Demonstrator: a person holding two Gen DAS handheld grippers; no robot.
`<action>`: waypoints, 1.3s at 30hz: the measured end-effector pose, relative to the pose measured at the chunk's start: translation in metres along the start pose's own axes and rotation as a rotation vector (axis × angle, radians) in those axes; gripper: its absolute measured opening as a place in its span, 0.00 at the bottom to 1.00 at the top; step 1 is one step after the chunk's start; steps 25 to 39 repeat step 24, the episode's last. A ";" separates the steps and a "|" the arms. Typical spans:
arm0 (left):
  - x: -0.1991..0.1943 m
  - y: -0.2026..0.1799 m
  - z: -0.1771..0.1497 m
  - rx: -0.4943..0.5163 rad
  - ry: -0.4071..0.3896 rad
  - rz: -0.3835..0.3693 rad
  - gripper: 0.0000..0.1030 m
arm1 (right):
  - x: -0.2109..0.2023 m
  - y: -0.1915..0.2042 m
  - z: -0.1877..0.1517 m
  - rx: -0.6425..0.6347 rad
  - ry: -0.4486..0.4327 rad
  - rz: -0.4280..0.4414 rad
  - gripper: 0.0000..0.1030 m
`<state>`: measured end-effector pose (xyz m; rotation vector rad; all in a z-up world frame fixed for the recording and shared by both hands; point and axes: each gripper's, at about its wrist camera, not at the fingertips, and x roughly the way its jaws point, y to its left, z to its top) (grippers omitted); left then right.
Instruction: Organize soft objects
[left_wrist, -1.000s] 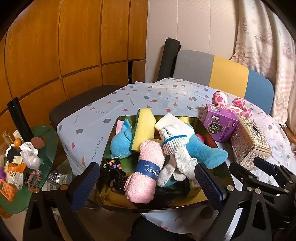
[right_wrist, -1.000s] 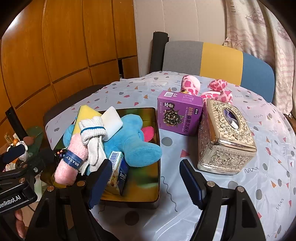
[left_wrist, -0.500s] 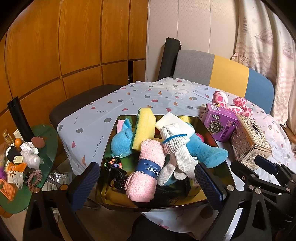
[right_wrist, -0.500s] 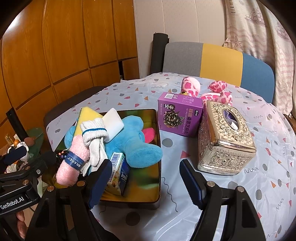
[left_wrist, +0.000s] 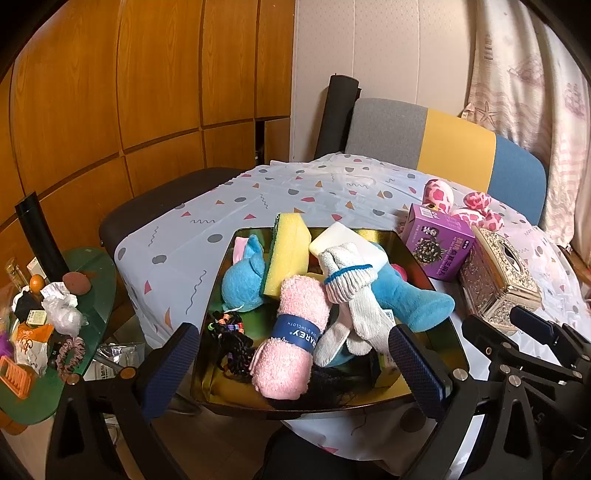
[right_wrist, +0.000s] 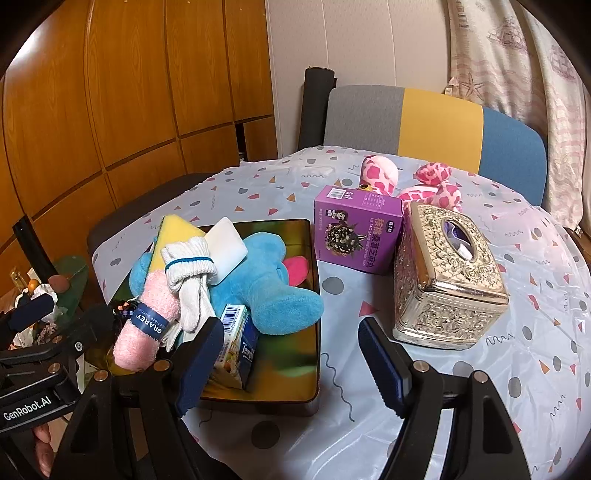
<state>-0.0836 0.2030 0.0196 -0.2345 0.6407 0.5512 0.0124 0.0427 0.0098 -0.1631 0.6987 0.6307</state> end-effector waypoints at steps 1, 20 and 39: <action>0.000 0.000 0.000 0.000 0.001 0.000 1.00 | 0.000 0.000 0.000 -0.001 0.000 0.000 0.74; -0.004 -0.006 -0.001 0.038 -0.043 -0.011 0.98 | 0.003 -0.023 -0.007 0.064 0.013 -0.030 0.74; -0.002 -0.008 0.000 0.047 -0.037 -0.017 0.99 | 0.012 -0.045 -0.016 0.124 0.048 -0.066 0.74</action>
